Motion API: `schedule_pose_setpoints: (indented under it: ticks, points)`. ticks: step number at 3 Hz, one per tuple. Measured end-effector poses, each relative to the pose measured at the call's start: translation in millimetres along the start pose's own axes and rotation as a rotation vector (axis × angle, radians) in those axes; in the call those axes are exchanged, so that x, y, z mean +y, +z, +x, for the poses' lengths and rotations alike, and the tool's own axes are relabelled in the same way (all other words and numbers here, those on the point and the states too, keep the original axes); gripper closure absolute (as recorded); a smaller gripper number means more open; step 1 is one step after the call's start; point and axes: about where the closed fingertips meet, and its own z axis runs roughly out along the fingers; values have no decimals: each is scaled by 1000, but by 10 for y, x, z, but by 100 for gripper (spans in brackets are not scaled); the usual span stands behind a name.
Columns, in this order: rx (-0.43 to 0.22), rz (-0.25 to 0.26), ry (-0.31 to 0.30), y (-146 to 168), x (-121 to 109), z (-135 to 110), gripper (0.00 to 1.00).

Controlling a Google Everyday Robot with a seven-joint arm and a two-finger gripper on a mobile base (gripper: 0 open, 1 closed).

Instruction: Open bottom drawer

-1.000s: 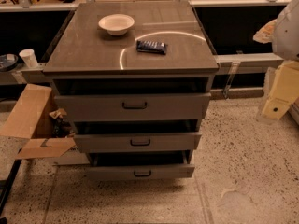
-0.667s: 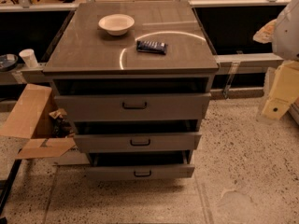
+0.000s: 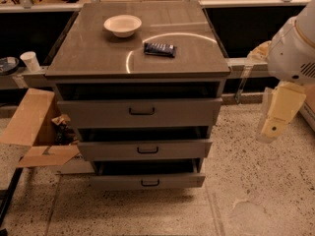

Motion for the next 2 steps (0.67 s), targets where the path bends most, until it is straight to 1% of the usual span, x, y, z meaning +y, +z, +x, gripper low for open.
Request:
schedule_pose_setpoints:
  ticks: [1,2]
  points:
    - [0,3,-6,12,-1,-2,0]
    - [0,-4,-35,353,-55,85,0]
